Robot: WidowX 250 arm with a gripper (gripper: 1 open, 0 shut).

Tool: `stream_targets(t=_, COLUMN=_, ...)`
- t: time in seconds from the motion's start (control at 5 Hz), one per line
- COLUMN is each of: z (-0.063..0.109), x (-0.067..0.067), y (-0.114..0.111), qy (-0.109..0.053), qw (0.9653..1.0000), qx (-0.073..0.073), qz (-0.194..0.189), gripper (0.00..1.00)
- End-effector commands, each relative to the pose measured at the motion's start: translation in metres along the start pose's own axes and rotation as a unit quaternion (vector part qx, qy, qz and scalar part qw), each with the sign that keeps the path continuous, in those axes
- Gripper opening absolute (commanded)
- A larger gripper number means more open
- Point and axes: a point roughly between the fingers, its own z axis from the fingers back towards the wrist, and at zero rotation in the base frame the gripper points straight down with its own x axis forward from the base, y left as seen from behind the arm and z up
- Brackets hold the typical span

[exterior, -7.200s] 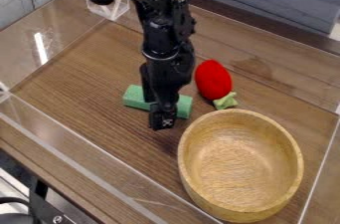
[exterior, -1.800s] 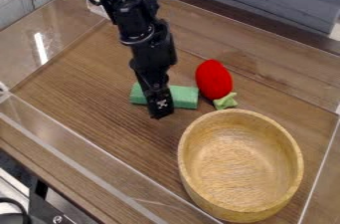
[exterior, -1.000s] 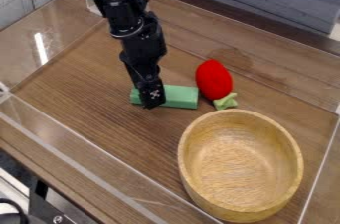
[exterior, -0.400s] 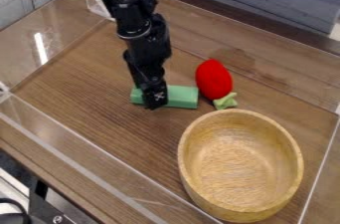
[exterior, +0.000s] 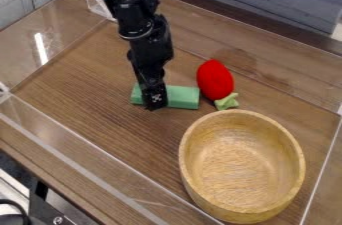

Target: Put the green block in the brown bowl

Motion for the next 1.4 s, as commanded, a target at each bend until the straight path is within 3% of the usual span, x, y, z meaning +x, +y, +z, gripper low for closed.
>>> stream_targets(t=0.0, z=-0.017, x=0.004, y=-0.007, qy=0.013, qw=0.9996, qx=-0.018, qz=-0.017, gripper=1.0)
stream_targets(t=0.2, z=-0.024, x=0.013, y=-0.011, qy=0.015, qw=0.9991, qx=-0.021, qz=-0.035, gripper=1.0)
stream_targets(t=0.8, z=0.0, x=-0.005, y=-0.002, qy=0.014, qw=0.9986, qx=-0.03, qz=0.041, gripper=1.0)
stream_targets(t=1.0, z=0.003, x=-0.013, y=-0.002, qy=0.013, qw=0.9978, qx=-0.029, qz=0.058, gripper=0.0)
stream_targets(t=1.2, z=0.007, x=-0.018, y=0.003, qy=0.012, qw=0.9987, qx=-0.033, qz=0.037, gripper=0.0)
